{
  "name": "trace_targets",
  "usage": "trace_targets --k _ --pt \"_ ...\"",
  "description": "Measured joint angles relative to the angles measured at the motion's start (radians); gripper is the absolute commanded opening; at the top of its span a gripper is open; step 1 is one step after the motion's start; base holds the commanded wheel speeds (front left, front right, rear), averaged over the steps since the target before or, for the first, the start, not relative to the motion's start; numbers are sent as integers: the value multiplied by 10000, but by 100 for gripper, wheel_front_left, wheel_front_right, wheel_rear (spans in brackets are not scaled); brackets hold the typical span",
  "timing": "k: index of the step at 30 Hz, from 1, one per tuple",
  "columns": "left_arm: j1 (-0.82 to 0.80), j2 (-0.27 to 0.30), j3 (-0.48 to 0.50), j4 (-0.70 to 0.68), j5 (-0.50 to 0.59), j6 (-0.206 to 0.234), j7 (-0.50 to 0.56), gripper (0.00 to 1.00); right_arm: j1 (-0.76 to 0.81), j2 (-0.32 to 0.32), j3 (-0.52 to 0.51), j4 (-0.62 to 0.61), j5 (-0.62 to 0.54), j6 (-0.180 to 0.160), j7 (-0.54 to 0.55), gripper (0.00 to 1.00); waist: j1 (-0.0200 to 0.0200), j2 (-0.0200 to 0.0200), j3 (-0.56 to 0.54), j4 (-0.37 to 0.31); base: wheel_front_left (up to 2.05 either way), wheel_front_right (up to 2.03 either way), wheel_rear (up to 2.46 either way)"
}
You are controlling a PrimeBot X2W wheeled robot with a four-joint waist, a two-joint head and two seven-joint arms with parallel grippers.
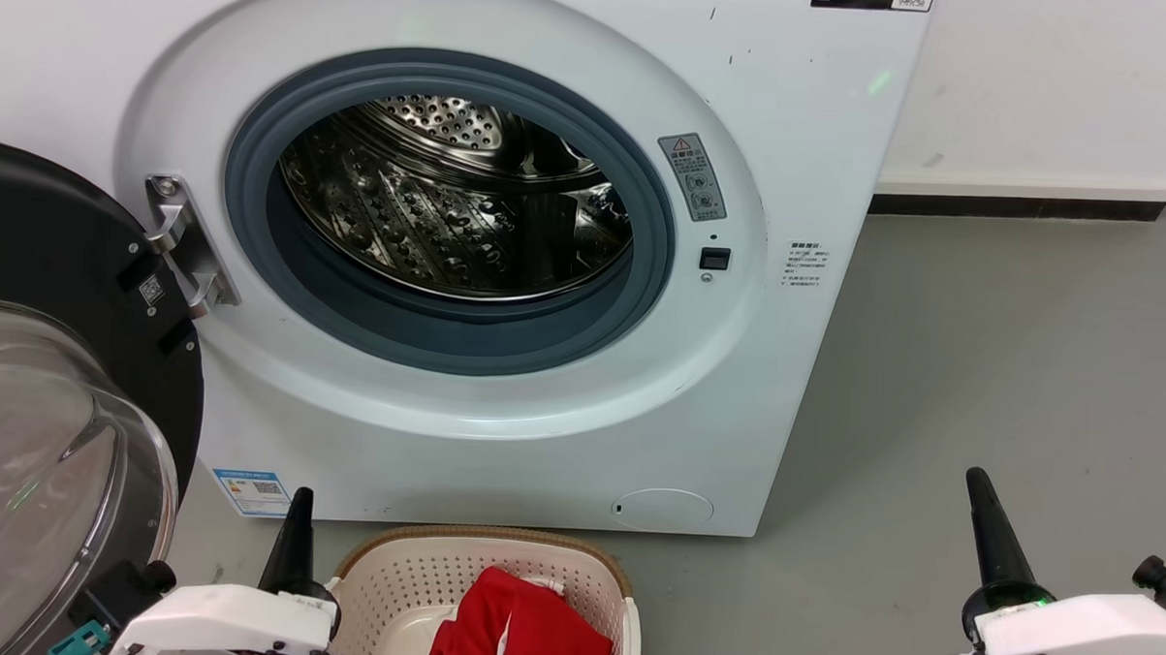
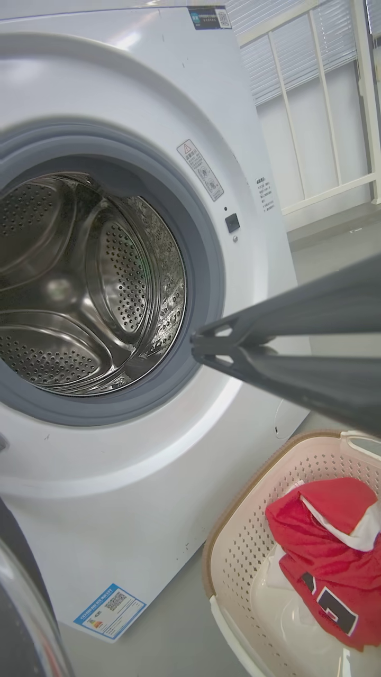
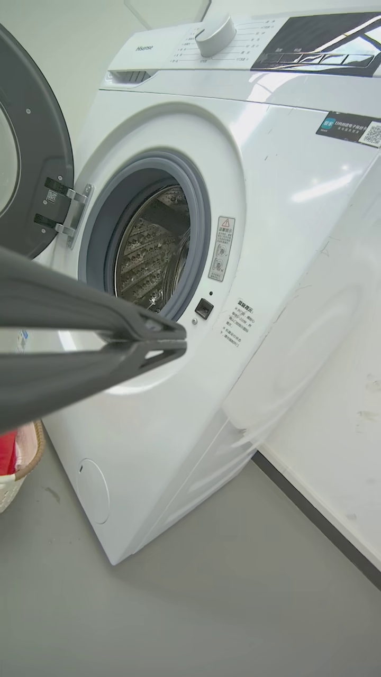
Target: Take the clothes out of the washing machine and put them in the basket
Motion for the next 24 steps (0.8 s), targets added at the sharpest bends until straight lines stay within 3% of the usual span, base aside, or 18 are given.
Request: trace_targets --k 24 --pt "-476 2 268 249 -2533 -349 616 0 -460 -8 -272 374 2575 -2 610 0 0 0 89 24 0 0 0"
